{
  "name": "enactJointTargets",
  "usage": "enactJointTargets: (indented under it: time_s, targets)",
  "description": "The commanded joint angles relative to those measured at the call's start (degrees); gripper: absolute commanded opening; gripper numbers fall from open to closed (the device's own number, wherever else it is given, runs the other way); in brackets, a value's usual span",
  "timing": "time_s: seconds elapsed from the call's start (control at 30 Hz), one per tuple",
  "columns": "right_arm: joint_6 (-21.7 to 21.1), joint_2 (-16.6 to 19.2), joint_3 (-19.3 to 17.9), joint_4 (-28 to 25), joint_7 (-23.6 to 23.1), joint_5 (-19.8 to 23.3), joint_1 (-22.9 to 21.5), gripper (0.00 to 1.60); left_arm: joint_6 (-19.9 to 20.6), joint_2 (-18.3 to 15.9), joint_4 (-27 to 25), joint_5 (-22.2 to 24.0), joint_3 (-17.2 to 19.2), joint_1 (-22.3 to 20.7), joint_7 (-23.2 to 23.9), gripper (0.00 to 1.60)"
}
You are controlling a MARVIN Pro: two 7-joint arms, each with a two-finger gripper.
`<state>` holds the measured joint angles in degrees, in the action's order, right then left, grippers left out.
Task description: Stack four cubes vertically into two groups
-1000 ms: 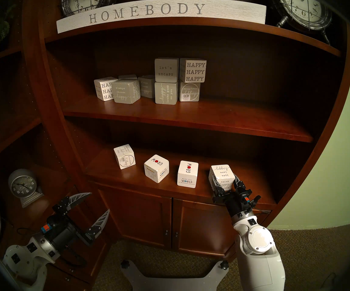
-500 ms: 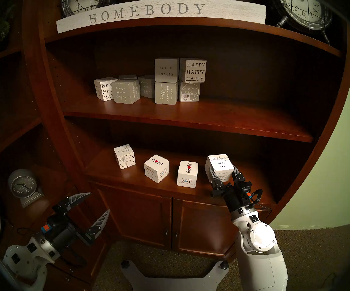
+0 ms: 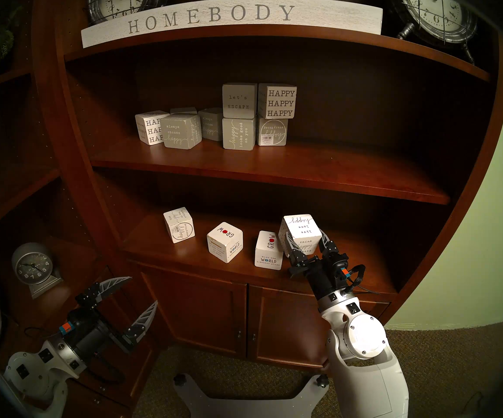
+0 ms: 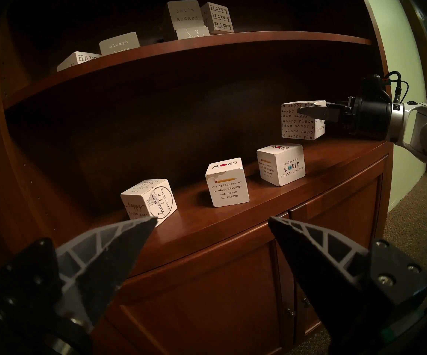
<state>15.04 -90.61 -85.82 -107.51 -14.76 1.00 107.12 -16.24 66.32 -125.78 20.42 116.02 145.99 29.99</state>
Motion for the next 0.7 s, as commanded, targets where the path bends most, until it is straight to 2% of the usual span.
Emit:
enactJointTargets:
  time_s: [0.0,0.23,0.4,0.47,0.67]
  targets:
    - [-0.19,0.61,2.88,-2.06,1.97,0.1,-3.31,0.0,-0.07,-0.05,-0.71,0.01,0.03,-0.12,0.0,1.6]
    - [-0.98,1.41,6.17,-0.66,5.45,0.25,-5.85,0.0,-0.06,-0.04,-0.71,0.01,0.03,-0.12,0.0,1.6]
    - [-1.18,2.36,9.29,-0.13,9.11,0.55,-6.38,0.0,-0.06,-0.04,-0.72,0.0,0.04,-0.12,0.0,1.6]
    - [-1.23,3.23,11.61,0.08,12.39,0.43,-6.32,0.0,-0.05,-0.04,-0.73,0.0,0.04,-0.12,-0.01,1.6]
    - [-0.36,3.95,13.88,1.45,16.44,-0.58,-6.86,0.0,-0.04,-0.03,-0.75,-0.01,0.04,-0.11,-0.01,1.6]
